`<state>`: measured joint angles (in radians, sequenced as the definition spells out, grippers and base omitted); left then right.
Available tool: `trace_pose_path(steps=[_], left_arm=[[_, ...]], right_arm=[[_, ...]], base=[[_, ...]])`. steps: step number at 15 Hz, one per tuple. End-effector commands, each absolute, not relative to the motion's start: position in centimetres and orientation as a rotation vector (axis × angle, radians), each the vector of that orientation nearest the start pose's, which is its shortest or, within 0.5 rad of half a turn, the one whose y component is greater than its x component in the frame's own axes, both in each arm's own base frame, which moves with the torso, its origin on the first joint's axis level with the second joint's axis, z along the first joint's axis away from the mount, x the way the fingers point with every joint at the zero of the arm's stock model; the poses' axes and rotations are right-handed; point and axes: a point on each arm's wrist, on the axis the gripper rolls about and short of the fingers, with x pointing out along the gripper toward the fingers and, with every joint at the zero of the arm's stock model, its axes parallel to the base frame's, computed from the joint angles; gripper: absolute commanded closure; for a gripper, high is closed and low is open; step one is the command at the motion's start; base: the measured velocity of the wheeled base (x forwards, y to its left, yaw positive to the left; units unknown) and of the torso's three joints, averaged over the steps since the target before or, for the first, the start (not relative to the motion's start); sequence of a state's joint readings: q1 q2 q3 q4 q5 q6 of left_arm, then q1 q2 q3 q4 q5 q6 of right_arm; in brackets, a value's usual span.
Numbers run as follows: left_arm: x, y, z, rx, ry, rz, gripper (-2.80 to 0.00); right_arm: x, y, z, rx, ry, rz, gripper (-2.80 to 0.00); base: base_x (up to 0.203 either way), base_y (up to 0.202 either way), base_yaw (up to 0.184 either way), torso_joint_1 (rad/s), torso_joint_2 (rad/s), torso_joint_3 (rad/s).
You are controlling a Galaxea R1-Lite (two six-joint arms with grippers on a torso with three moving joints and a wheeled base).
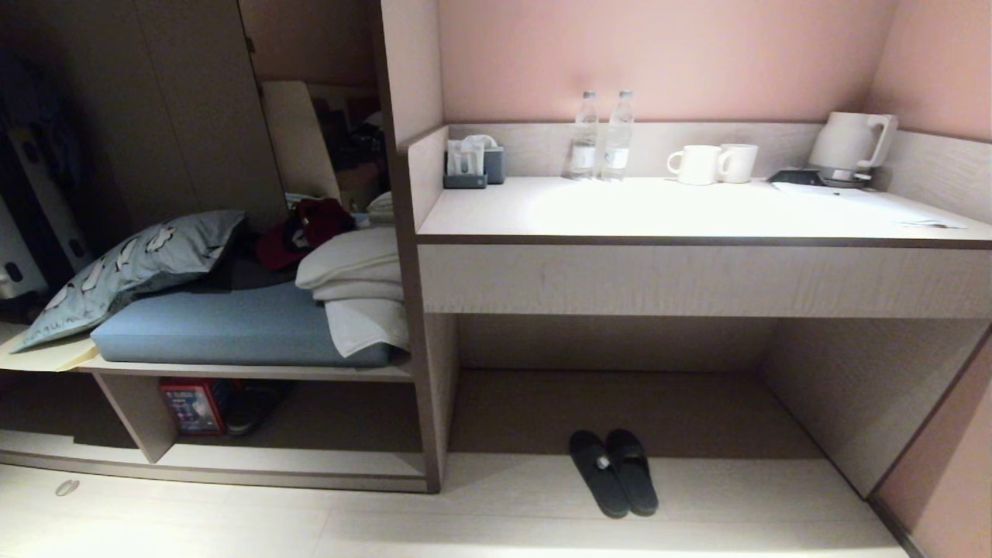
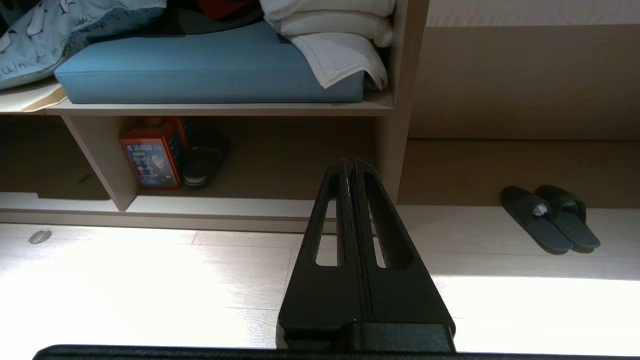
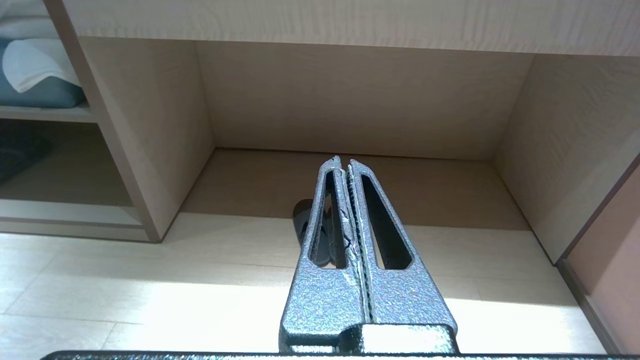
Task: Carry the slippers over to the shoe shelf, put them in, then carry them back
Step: Pick up the slippers on the floor
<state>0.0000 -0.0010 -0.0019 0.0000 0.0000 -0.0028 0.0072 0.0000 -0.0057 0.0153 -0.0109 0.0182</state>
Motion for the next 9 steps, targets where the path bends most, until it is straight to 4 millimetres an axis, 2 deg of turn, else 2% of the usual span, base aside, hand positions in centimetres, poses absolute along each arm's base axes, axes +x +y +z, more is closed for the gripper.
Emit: trace_pose_path(steps=[1, 9], left_arm=[[-2.29, 0.00, 7.59, -0.003, -0.002, 0.000, 0.00], [-2.29, 0.00, 7.59, -0.003, -0.002, 0.000, 0.00]], right_arm=[[-2.33, -0.04, 7.56, 0.018, 0.009, -0.003, 0.00], [-2.33, -0.04, 7.56, 0.018, 0.009, -0.003, 0.00]], base=[[0.000, 0.000, 0.000, 0.000, 0.00, 0.000], [0.000, 0.000, 0.000, 0.000, 0.00, 0.000]])
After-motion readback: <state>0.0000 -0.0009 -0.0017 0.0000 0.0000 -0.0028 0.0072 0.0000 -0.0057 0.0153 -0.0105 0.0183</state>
